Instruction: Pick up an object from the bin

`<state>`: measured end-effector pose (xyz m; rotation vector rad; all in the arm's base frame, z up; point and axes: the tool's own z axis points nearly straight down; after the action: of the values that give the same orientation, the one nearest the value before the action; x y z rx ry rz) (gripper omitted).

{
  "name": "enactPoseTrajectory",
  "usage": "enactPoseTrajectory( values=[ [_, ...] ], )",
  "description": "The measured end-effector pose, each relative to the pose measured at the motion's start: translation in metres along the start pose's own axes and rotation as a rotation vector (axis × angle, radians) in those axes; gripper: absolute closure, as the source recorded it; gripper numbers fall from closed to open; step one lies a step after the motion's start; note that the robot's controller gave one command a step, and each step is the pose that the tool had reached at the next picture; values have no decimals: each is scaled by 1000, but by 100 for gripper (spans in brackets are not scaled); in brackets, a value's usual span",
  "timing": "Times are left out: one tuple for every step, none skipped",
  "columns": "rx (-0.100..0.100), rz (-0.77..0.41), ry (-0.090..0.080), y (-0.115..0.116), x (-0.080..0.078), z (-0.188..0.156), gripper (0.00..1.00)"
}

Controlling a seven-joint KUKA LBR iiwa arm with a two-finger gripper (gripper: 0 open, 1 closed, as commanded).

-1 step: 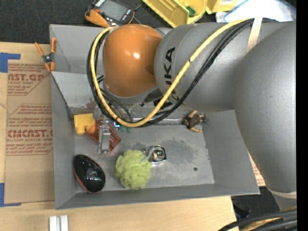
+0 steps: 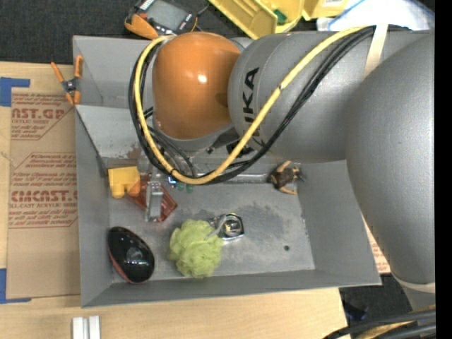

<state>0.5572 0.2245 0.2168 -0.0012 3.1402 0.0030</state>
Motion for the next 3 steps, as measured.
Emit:
enactPoseTrajectory(
  values=[
    [-3, 299, -2, -2, -16, 87, 0],
    [-2, 367, -3, -53, -5, 69, 0],
    [-3, 356, 4, 24, -29, 102, 0]
  ],
)
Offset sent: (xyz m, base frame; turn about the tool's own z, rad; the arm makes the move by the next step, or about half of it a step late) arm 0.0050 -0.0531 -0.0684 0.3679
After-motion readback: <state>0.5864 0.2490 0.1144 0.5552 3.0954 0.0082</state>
